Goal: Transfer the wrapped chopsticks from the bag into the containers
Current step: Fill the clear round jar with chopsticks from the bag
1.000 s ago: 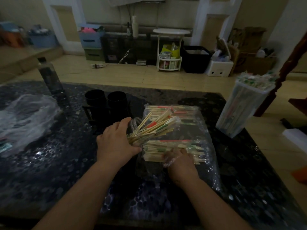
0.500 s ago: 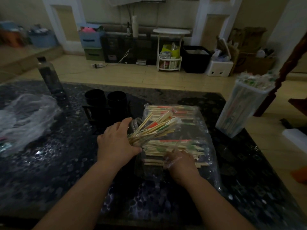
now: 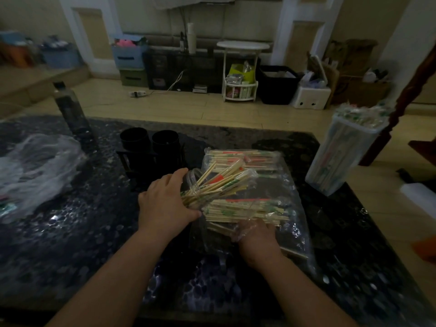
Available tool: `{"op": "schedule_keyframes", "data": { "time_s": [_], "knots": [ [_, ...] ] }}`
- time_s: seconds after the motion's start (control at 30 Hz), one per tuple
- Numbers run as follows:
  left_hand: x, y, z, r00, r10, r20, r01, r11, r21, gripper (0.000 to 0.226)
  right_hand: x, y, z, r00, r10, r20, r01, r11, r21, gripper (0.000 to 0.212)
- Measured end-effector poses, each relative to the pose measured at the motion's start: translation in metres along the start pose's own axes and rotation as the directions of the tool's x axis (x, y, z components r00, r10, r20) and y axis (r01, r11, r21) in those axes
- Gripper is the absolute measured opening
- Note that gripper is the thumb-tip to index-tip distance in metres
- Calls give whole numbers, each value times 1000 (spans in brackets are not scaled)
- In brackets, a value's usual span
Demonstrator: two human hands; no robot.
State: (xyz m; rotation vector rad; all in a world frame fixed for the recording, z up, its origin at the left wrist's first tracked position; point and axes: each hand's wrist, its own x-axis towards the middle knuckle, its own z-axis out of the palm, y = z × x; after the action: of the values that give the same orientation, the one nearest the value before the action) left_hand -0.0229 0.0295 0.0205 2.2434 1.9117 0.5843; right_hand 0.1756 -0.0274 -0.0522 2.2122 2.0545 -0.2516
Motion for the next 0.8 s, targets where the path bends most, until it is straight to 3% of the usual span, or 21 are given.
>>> {"op": "schedule_keyframes", "data": {
  "time_s": [0.2,0.47,0.67,0.8],
  "knots": [
    [-1,0,-1,1000,-4,16,4,1000,9,103,-15,-6,-7,997,-57,-48,51,990,-128,34],
    [1,-2,-2,999,-28,-21,28,999,-32,104,-19,-3,-48,998,-56,-7,57,994,94,33],
    [2,-2,-3,998,-47,-30,46,999,-26,105,-38,0,-96,999,-38,11,37,998,49,32],
    [2,-2,-3,998,-46,-30,45,999,-26,105,-53,-2,-131,992,-65,-109,67,997,23,24]
  ]
}}
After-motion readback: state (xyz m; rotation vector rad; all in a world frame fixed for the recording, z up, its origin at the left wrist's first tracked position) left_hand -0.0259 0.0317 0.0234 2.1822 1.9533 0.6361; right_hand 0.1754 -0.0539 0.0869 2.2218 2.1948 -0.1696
